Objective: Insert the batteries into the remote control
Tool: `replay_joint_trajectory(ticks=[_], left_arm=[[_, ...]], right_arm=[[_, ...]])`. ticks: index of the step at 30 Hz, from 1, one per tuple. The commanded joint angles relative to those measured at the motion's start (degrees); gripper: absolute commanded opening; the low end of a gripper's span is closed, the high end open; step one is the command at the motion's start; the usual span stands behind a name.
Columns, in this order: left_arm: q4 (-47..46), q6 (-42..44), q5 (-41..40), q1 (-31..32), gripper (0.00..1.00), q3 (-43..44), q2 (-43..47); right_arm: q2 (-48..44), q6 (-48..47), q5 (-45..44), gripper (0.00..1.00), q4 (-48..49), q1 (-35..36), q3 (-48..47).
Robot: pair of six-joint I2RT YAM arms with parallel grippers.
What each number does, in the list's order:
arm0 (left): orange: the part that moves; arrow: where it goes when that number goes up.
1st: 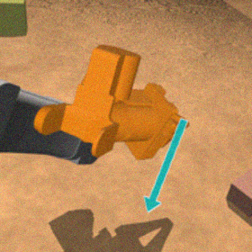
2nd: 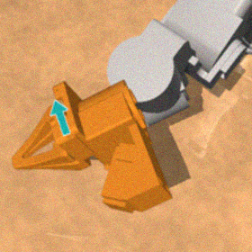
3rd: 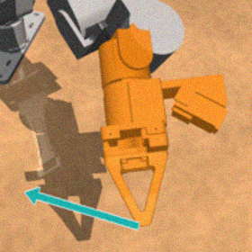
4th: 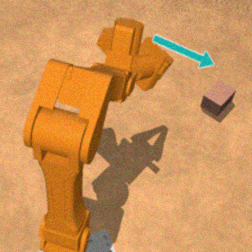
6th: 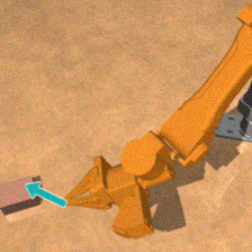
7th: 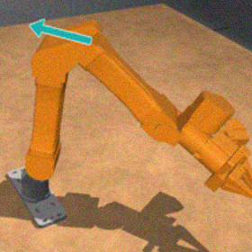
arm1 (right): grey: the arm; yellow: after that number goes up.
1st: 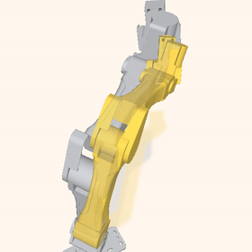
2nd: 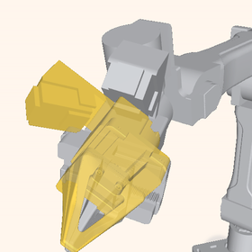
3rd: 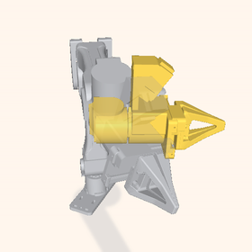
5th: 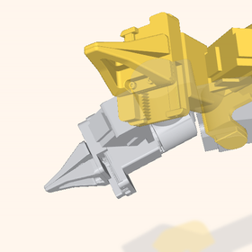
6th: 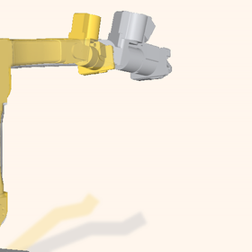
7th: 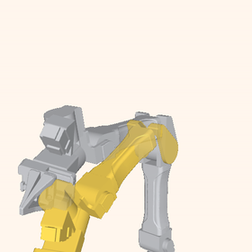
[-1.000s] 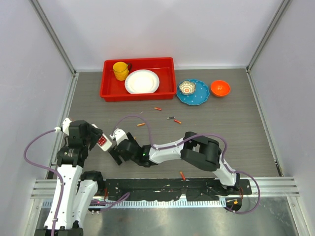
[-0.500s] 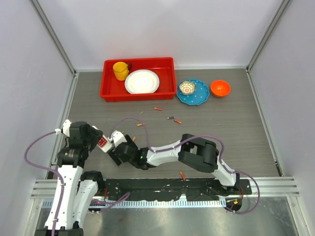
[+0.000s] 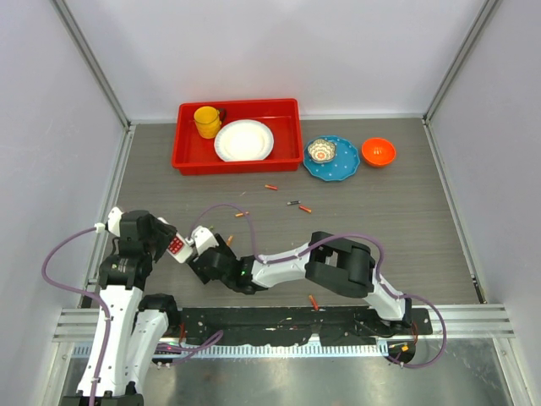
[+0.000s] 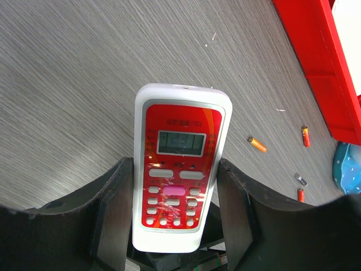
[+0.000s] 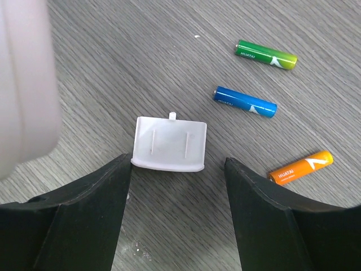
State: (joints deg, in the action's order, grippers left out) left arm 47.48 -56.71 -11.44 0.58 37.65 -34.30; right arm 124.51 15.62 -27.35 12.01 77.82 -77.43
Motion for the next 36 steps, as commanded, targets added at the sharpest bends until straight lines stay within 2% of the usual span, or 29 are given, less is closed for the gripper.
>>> replay_joint_trajectory(ticks=[1,4,11,16,36], left_arm=[[-0.73,-0.51,-1.21,-0.32,0.0,-0.21,0.64],[-0.99,-0.68,-1.04,-0.32,0.0,-0.38,0.38],[-1.6,-0.86,-0.6,-0.32,0.0,-0.3,0.12],[-1.69,-0.95,-0.42,-0.32,0.0,-0.21,0.2],[-2.13,-0.86,0.02,-0.32,0.0,-0.21,-0.68]], right_arm=[[-1.02,1.43,-2.61,0.71,-2.78,0.14,3.24],[-2.51,2.14,-2.62,0.71,-2.35,-0.65,5.44],[-8.66,0.03,-0.33,0.82,5.46,-0.74,12.38],[-11.13,-1.9,1.42,0.84,8.29,-0.65,13.71],[-2.26,-10.08,6.87,0.87,6.27,-1.35,1.67]])
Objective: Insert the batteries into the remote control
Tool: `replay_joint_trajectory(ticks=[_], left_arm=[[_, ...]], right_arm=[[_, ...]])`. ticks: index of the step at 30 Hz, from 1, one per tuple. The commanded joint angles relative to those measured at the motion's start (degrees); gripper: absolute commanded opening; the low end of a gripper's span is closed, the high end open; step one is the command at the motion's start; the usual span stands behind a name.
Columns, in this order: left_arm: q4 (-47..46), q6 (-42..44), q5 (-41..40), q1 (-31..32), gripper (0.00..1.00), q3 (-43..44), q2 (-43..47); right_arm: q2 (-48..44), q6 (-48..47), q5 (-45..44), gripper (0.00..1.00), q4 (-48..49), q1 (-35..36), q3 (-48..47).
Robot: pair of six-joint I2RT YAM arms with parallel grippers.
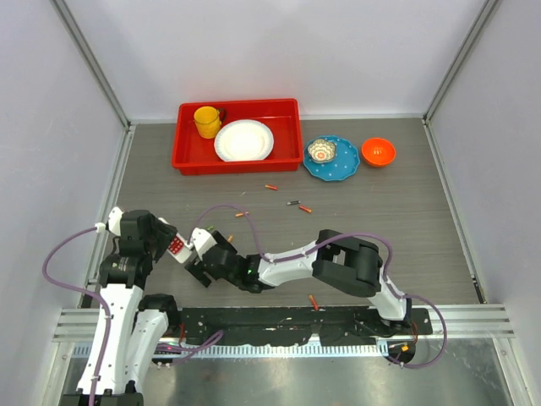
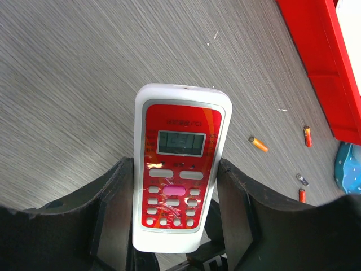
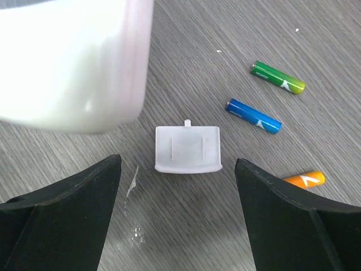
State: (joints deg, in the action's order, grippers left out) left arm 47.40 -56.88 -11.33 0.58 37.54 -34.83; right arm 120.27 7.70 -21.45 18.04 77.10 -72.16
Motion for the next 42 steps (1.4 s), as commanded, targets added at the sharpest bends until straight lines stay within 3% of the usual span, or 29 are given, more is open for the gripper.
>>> replay_joint_trajectory(ticks=[1,12,21,27,42], left_arm=[[-2.13,-0.69,-0.09,-0.32,0.0,-0.1,-0.15],[-2.48,-0.69,-0.01,-0.32,0.0,-0.1,-0.5],[-3.19,-1.04,0.52,-0.32,0.0,-1.06,-0.5],[-3.54,-1.56,1.05,-2.07,0.0,-1.77,-0.24],[-3.8,-1.83,1.75,-2.16,0.0,-1.24,-0.59]], right_arm=[[2.34,-2.17,1.24,0.87,0.06,-0.72,-4.12],[4.36,-0.85,2.55,0.77,-1.43,-2.57,-5.01],[0.5,0.12,4.05,0.51,-0.64,-2.66,2.81],[-2.92,1.52,3.0,0.42,0.15,-2.74,7.99],[-20.42,2.66,-3.5,0.41,-2.39,-3.71,17.13]])
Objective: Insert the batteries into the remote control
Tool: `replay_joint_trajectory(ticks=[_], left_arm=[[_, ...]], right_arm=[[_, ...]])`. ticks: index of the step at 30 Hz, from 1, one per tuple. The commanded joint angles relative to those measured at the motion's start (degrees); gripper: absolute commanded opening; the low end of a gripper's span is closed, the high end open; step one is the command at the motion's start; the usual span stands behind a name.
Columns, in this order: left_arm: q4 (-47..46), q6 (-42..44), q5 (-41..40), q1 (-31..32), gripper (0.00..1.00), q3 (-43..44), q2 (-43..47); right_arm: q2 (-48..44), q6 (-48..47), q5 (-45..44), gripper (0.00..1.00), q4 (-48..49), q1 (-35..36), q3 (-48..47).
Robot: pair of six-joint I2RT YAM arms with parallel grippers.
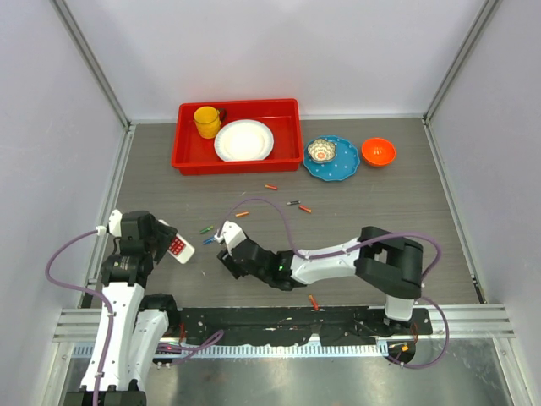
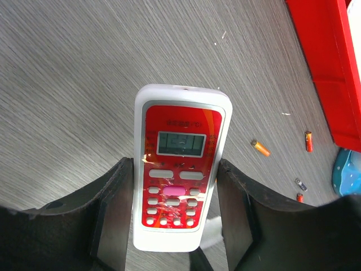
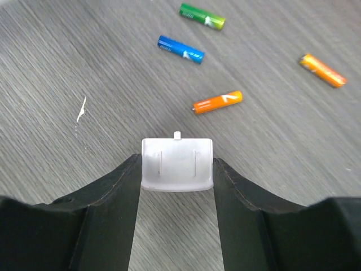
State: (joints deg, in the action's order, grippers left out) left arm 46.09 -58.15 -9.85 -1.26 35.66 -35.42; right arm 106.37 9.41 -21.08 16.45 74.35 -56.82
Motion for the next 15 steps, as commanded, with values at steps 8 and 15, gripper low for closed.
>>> replay_joint_trajectory(ticks=[8,15], left_arm=[[-7.84,-1.35,5.61,-0.33,0.0,-1.99,-1.49],[-19.09,-2.23,20.82,-0.41,0.0,-5.51,-8.35]], right_arm=[[-12.5,6.93,-5.55,0.41,-3.96,-11.14,7.77],[-13.38,6.85,-7.22,0.41,-6.51,-17.48,8.57]])
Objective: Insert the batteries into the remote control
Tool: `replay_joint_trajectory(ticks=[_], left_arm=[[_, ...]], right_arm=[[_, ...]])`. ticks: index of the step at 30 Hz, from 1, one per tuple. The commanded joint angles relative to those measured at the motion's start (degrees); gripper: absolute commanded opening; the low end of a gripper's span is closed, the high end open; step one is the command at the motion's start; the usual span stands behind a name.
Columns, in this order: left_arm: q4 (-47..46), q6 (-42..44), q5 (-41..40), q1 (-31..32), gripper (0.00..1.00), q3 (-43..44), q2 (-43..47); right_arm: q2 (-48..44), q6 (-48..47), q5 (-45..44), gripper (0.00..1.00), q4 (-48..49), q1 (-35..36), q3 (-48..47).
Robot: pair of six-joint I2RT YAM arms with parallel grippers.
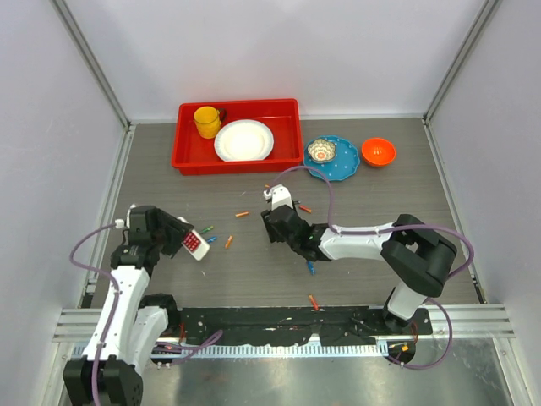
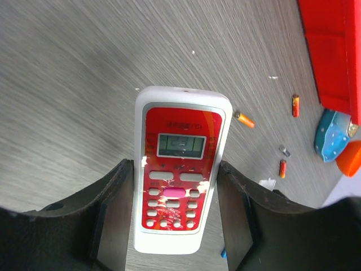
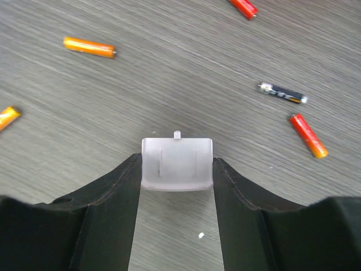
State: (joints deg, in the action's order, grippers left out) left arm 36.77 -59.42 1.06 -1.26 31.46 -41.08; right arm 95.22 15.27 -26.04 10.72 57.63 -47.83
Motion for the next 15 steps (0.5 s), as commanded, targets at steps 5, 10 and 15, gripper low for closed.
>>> replay_joint_trajectory(ticks=[5,10,15], left_arm=[[-17.34,-1.76,16.41,-0.24,0.0,-2.72,-2.95],[-22.09,-1.23,20.2,0.55,0.0,-3.25,-4.36],[-26.13,-1.31,22.58,3.63,0.0,-3.6,-6.9]], right_arm=[[0.31,2.31,-3.66,0.41,-3.25,-3.48,-1.03],[-0.21,4.94,-5.24,0.41,-5.44,-4.63,0.37],[-3.02,7.05,-8.32,0.41,-8.42,-5.07,2.21]])
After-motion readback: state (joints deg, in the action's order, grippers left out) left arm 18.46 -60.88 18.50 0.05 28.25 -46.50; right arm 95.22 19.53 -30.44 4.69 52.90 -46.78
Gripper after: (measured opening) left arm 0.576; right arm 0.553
